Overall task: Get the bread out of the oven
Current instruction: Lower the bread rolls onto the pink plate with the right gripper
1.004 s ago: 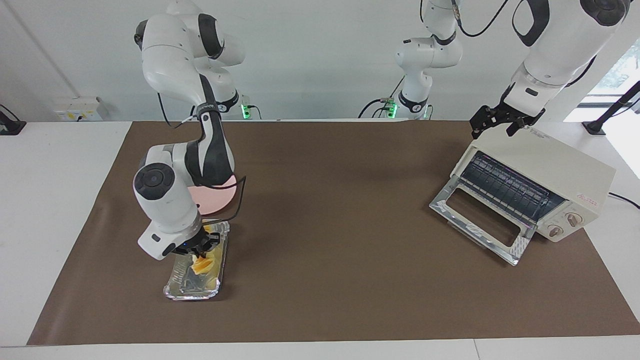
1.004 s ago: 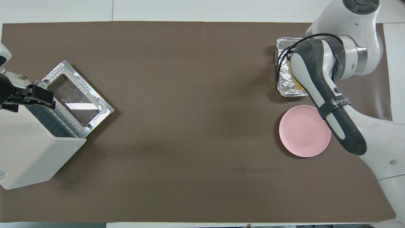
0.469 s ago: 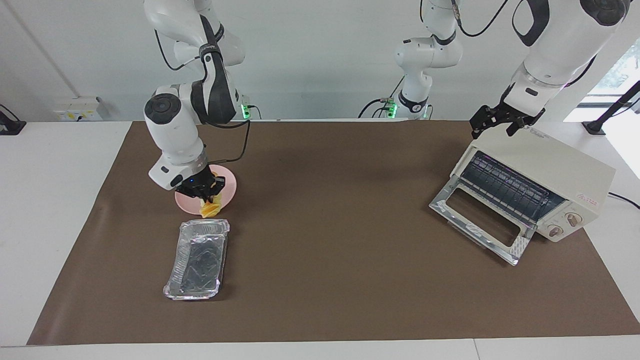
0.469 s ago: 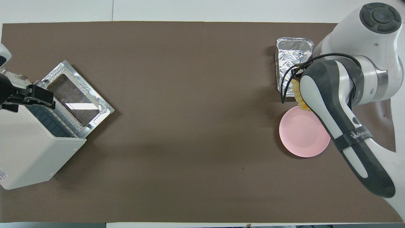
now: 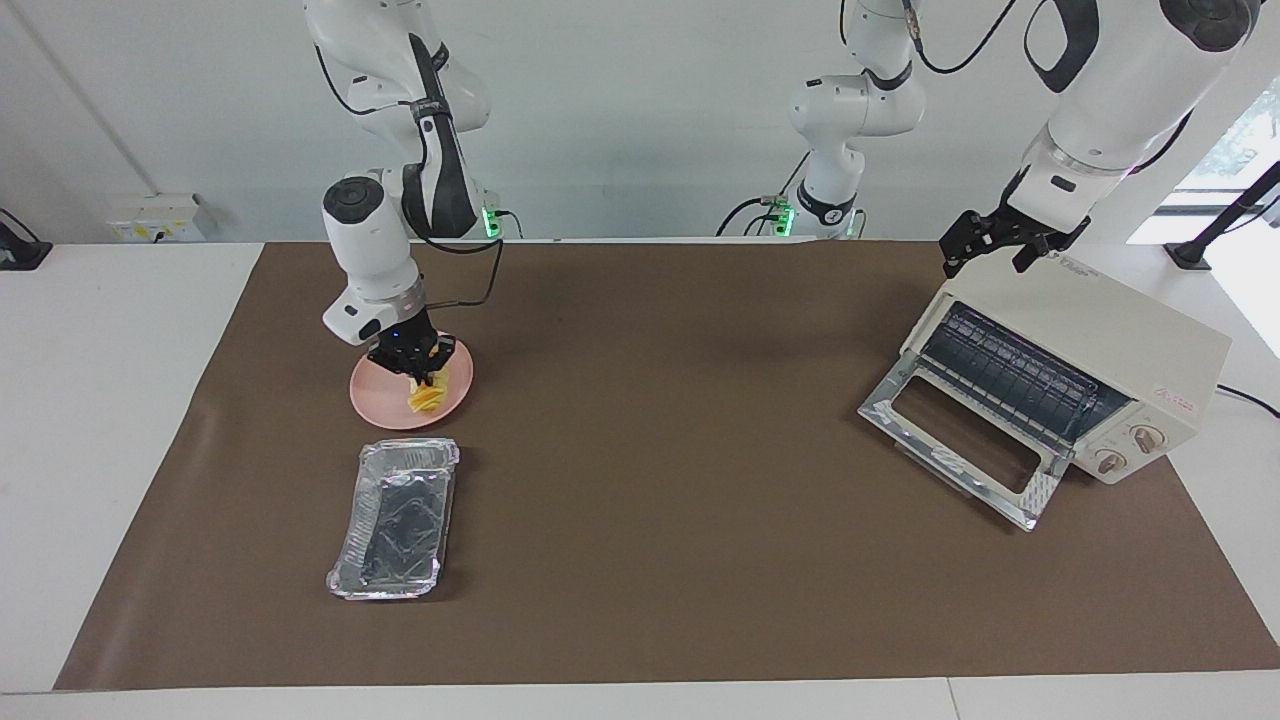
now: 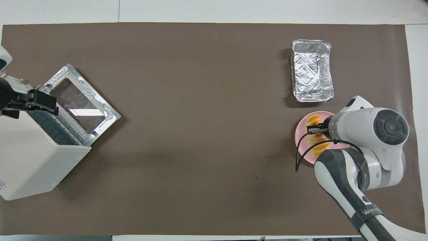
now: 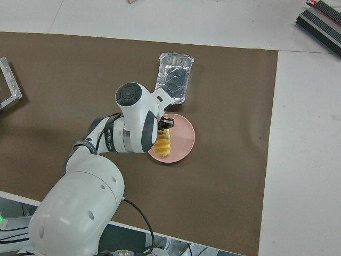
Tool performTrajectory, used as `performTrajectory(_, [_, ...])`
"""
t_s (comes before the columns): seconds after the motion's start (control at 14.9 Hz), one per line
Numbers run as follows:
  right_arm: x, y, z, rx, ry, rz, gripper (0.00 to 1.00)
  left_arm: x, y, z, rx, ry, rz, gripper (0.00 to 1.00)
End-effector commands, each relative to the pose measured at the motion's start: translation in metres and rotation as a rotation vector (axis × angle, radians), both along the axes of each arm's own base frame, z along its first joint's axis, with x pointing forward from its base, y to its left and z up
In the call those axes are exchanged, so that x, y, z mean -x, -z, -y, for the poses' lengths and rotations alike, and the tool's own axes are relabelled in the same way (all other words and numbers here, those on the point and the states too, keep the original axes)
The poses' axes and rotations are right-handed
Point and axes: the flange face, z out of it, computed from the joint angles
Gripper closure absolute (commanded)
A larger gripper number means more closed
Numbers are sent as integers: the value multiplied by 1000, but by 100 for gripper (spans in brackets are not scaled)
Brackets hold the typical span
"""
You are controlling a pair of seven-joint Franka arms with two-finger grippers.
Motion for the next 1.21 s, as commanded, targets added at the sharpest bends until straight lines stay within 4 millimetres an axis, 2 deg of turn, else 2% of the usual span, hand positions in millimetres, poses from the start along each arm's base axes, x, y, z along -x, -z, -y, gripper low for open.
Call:
performTrajectory(0.0, [7, -6, 3, -7, 15, 21, 100, 4, -3, 0, 14, 1, -3, 0])
performTrajectory(0.07, [7, -6, 3, -6, 14, 21, 100, 5, -3, 0, 14, 0, -6, 0])
performTrajectory(0.13, [6, -6, 3, -8, 17, 22, 78, 5, -3, 0, 14, 0, -6, 0])
performTrajectory(0.2, [6, -6, 6, -7, 22, 19, 1, 5, -4, 0, 15, 3, -2, 0])
performTrajectory(0.4, [4, -10, 7, -4, 21, -2, 0, 5, -4, -2, 15, 4, -3, 0])
performTrajectory(0.6, [-17, -45, 4, 4, 1, -54, 0, 5, -3, -1, 15, 6, -3, 0])
performTrajectory(0.8, [-40, -97, 7, 5, 11, -69, 0, 5, -3, -2, 15, 1, -5, 0])
performTrajectory(0.94, [-54, -139, 9, 7, 11, -80, 0, 5, -4, -4, 14, -2, -9, 0])
performTrajectory(1.14, [-59, -199, 12, 14, -76, -118, 0, 5, -3, -4, 14, -4, -8, 0])
